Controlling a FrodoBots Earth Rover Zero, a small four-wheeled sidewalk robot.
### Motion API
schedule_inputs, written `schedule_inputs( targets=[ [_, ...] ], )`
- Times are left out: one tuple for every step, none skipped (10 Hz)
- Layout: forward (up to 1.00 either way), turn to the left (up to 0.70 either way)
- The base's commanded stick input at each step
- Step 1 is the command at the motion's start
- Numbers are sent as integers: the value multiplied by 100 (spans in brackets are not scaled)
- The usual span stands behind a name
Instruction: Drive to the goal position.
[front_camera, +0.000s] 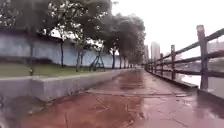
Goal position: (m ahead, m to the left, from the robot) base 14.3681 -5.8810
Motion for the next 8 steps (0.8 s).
schedule_inputs(
  targets=[
    [100,-3],
    [100,-4],
    [100,0],
    [61,0],
    [19,0],
    [0,0],
    [0,0],
    [0,0]
  ],
)
